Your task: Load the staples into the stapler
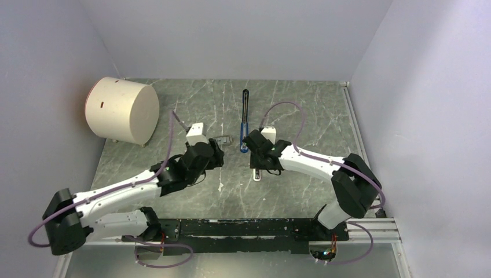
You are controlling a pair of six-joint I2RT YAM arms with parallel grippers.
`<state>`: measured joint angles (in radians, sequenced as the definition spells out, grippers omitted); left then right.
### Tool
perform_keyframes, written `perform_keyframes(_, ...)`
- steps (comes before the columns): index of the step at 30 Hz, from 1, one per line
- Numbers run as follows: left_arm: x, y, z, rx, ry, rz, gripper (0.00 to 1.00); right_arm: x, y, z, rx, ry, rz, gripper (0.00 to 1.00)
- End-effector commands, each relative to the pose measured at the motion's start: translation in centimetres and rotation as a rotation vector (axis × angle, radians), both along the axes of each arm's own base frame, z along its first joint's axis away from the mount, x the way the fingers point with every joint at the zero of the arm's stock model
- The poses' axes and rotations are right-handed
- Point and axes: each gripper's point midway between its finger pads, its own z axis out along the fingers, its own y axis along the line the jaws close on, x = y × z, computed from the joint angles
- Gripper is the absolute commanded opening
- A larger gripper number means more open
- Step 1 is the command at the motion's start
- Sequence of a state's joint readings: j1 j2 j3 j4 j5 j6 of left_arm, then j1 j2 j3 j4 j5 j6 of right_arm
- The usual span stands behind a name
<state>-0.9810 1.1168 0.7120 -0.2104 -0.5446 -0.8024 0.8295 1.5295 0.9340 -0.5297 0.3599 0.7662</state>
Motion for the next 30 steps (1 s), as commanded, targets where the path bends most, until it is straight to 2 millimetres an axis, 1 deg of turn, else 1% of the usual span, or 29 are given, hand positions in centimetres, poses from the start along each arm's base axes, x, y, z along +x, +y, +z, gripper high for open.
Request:
perform_keyframes(1,0.6,3.6,3.2,0.04,-0.099,0.119,0.62,1.3,0.5,0.6,-0.024,-0.045,-0.036,0.54)
perform_keyframes(4,0.4,4.2,4.2,0.012,-0.121,0.133,0.64,1.7,0.8,0.2,-0.037,-0.039,-0.036,0.58)
perform_keyframes(7,0.3,4.4,4.3,0.006,-0.122,0.139,0.66,1.9,0.9,-0.3,-0.054,-0.033,-0.038,0.58)
perform_keyframes(11,0.3,3.8,4.1,0.021,-0.115,0.105,0.69,2.2,1.1,-1.0,-0.07,-0.027,-0.026,0.48)
perform_keyframes(17,0.5,3.0,3.7,0.052,-0.102,0.075,0.69,2.7,1.2,-1.7,-0.101,-0.03,-0.024,0.43)
perform_keyframes(22,0.7,2.9,3.5,0.068,-0.1,0.074,0.69,3.2,1.2,-1.9,-0.111,-0.044,-0.014,0.34)
perform_keyframes(26,0.8,3.0,3.5,0.081,-0.095,0.083,0.69,4.2,1.0,-1.7,-0.119,-0.051,-0.013,0.3)
perform_keyframes(30,0.8,3.1,3.7,0.08,-0.095,0.089,0.72,6.0,0.2,-1.3,-0.125,-0.075,-0.029,0.29)
